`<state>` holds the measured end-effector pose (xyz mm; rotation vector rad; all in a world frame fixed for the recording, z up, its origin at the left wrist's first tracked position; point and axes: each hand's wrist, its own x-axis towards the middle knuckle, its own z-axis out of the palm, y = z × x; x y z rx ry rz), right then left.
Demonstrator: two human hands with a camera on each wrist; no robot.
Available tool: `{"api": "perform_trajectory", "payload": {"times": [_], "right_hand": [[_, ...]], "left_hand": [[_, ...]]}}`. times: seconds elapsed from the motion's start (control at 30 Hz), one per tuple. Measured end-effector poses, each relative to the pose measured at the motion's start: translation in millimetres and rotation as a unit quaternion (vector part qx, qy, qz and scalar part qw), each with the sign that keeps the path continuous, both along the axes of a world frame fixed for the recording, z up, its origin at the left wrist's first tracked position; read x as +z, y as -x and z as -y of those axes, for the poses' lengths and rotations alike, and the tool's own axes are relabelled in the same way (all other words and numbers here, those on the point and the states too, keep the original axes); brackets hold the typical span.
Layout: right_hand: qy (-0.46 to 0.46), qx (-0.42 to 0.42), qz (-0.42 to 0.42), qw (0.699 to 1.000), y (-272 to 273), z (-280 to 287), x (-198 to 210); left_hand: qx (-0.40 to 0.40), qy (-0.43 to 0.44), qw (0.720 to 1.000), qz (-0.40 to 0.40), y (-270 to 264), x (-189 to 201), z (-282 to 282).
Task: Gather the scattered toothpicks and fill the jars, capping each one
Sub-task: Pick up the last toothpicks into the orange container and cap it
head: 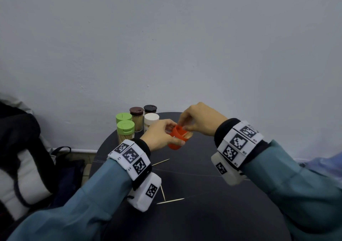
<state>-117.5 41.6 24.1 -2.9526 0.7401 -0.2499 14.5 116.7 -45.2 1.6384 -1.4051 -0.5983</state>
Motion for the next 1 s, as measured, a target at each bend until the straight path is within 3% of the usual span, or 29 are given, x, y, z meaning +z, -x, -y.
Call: {"api": "perform_trajectory", "payload": {"times": [0.17, 0.3, 0.37, 0.43, 0.5, 0.6, 0.8, 1.0], "right_hand": [[0.0, -0.018, 0.088, 0.996, 11, 12, -4], [-0.003, -0.079, 0.193, 0.978, 18, 21, -18], [-0.02, -0.104, 0.206, 0.973, 18, 24, -29], [-0.056, -0.101, 0.135, 0.984, 14, 24, -42], [-0.097, -0.052, 0.01, 0.994, 6, 18, -55], [-0.104, 0.025, -0.127, 0.986, -14, 0, -70], [-0.066, 0.084, -0.199, 0.974, -44, -22, -86], [-0.09, 0.077, -0.177, 0.977, -46, -30, -85]], "left_hand": [[0.012, 0.001, 1.0, -0.008, -5, 0, -1], [0.029, 0.0, 1.0, -0.005, -12, 2, -5], [0.049, 0.008, 0.999, -0.006, -18, 3, -8], [0.07, 0.018, 0.997, -0.017, -26, 2, -13], [0.082, 0.018, 0.996, -0.022, -34, 1, -20], [0.091, 0.013, 0.996, -0.014, -43, 1, -32], [0.113, -0.003, 0.994, -0.006, -58, -1, -52], [0.121, -0.017, 0.993, 0.005, -62, -1, -64]]}}
